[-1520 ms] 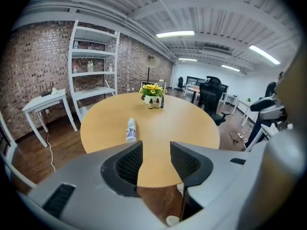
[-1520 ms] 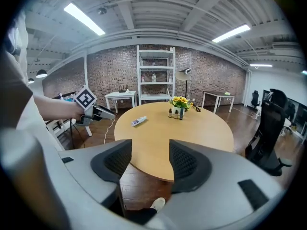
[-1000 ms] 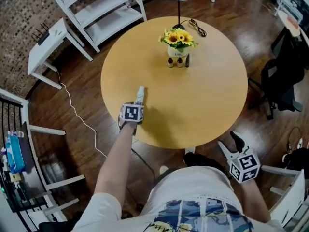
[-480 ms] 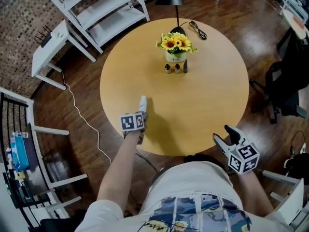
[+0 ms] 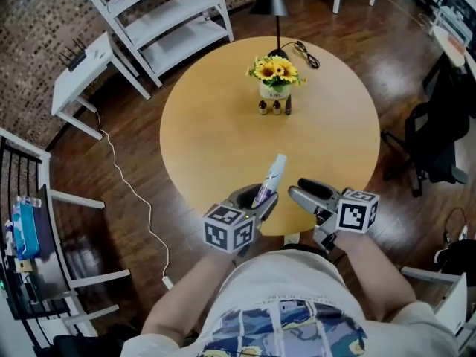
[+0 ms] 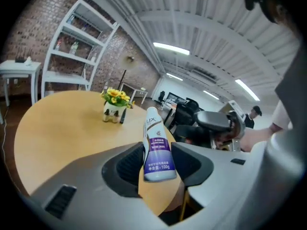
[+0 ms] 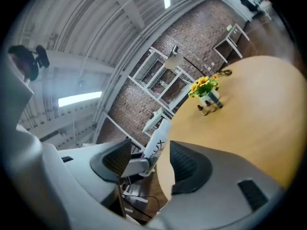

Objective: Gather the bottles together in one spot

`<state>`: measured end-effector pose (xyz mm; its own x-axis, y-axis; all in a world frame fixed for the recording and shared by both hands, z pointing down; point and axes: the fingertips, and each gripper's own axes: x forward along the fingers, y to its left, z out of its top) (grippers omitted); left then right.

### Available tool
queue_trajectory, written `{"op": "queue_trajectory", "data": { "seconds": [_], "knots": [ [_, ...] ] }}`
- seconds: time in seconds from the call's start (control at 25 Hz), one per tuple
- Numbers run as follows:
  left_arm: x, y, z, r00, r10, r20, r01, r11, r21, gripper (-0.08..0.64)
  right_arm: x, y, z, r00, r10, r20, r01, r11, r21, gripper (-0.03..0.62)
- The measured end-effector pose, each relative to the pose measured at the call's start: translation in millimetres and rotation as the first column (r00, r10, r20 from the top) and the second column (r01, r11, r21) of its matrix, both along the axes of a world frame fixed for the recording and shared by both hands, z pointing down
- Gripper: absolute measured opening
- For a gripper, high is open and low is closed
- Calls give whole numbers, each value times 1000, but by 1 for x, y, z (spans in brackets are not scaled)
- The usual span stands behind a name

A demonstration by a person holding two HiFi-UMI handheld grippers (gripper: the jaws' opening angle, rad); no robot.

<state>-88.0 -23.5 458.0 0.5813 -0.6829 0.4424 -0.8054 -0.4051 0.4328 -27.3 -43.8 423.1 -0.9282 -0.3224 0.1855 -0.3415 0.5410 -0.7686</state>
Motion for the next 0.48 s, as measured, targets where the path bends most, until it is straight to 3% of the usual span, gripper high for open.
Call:
{"op": "queue_trajectory", "data": {
  "seconds": [0.12, 0.24, 0.28, 0.48],
  "knots": [
    [10, 30, -29, 998, 57, 34, -60, 994, 91, 190, -28, 23, -7, 995, -49, 85, 54, 997, -53, 281],
    [17, 63, -40, 986, 128, 108, -145, 975, 170, 190, -50, 55, -9, 982, -102, 160, 120, 987, -110, 279],
    [18, 73, -40, 979, 150, 135, -174, 967, 189, 190, -54, 65, -10, 980, -106, 166, 125, 986, -106, 222],
    [12, 118, -34, 935, 301, 187, -334, 925, 181, 195, -60, 108, -18, 997, -68, 40, 66, 997, 49, 201]
  ]
}}
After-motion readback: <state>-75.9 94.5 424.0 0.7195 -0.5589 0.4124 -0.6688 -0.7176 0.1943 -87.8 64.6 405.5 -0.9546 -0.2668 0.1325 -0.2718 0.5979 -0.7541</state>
